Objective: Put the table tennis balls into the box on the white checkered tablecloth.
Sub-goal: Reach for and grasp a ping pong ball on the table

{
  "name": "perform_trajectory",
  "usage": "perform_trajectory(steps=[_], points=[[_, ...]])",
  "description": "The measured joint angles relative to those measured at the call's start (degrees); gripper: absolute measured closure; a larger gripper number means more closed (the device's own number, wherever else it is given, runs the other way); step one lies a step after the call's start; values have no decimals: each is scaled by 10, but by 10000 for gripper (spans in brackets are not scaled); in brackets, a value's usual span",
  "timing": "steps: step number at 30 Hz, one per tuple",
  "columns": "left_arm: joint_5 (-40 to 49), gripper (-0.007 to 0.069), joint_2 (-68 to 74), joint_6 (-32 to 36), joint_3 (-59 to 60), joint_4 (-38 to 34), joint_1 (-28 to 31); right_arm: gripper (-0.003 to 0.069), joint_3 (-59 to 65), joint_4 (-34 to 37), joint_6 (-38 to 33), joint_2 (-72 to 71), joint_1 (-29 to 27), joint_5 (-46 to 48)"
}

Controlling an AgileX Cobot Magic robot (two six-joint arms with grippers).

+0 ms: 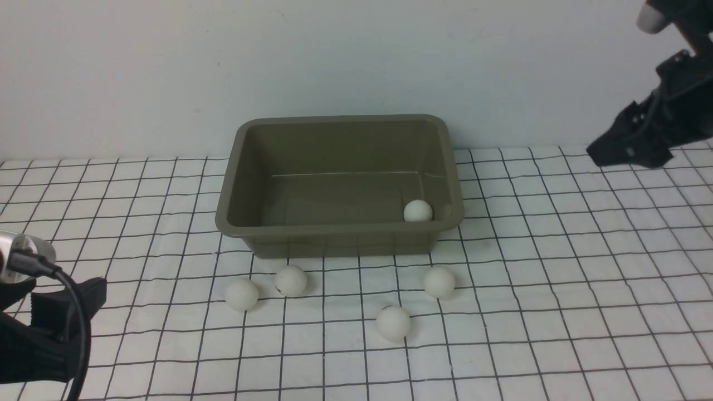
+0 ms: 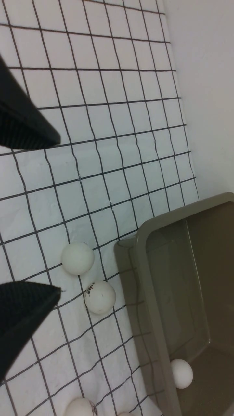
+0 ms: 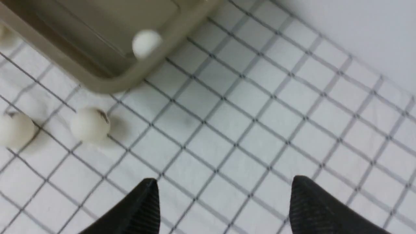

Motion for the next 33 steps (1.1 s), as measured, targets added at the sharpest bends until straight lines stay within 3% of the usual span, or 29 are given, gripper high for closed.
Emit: perform_trajectory(steps=[4, 12, 21, 33], points=[[0, 132, 0, 0, 0, 0, 0, 177, 97, 14, 29, -48, 11, -19], [-3, 132, 0, 0, 0, 0, 0, 177, 262, 178, -61, -31, 141, -213], [-4, 132, 0, 0, 0, 0, 0, 123, 247, 248, -74, 95, 210, -339], [-4, 132, 0, -1, 0, 0, 0, 113, 181, 313, -97, 210, 223, -352]])
